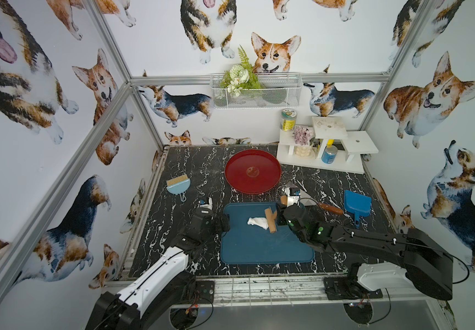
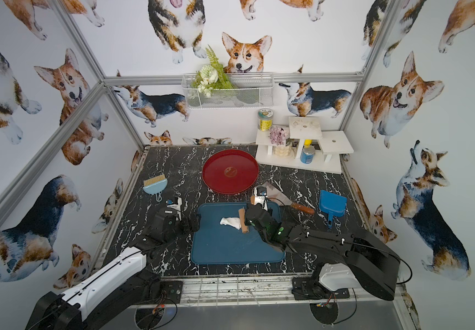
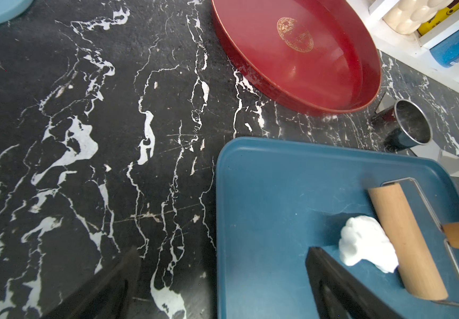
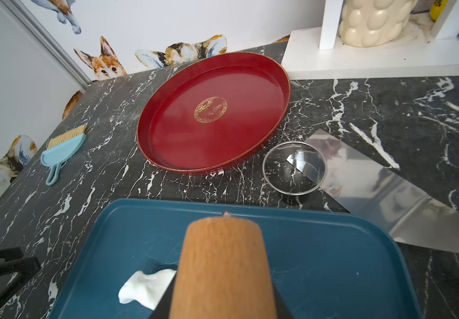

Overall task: Roll out the dumpling wrappers from the dough
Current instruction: Flatten out the dough on the work surface.

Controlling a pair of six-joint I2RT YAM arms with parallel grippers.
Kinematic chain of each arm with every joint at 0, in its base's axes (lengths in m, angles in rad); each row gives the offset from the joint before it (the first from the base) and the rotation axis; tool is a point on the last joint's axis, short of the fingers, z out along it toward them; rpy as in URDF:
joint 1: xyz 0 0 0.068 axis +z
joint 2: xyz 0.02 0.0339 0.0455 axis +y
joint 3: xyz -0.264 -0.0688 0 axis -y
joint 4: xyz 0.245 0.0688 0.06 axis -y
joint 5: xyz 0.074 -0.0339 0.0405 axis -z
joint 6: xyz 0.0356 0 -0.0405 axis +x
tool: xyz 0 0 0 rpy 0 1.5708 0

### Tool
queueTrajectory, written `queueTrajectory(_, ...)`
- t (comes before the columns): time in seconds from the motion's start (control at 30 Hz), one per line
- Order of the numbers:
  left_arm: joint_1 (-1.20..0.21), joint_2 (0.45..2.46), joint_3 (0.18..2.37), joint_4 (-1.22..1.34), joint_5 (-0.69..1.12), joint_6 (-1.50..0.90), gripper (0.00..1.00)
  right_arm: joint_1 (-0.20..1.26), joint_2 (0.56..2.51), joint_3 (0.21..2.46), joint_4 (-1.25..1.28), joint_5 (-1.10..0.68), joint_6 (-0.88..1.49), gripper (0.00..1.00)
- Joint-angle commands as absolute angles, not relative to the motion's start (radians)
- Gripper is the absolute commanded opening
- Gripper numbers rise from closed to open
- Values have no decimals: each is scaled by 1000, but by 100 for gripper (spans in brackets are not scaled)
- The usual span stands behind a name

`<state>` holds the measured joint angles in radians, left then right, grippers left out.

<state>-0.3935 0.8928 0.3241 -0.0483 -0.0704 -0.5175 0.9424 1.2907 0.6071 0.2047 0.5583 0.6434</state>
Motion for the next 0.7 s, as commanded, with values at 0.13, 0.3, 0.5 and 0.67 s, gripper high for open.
queueTrajectory(0.13,-393,906,327,-26,-53,-500,100,951,1247,560,225,451,604,0)
queueTrajectory(0.3,-393,912,321,-16,-49,-499,100,909,1183,503,285,383,633,0)
queueTrajectory(0.5,-393,917,317,-5,-49,-498,100,878,1200,523,231,386,625,0)
queueTrajectory(0.67,-393,936,322,-3,-48,-490,100,868,1234,567,199,385,606,0)
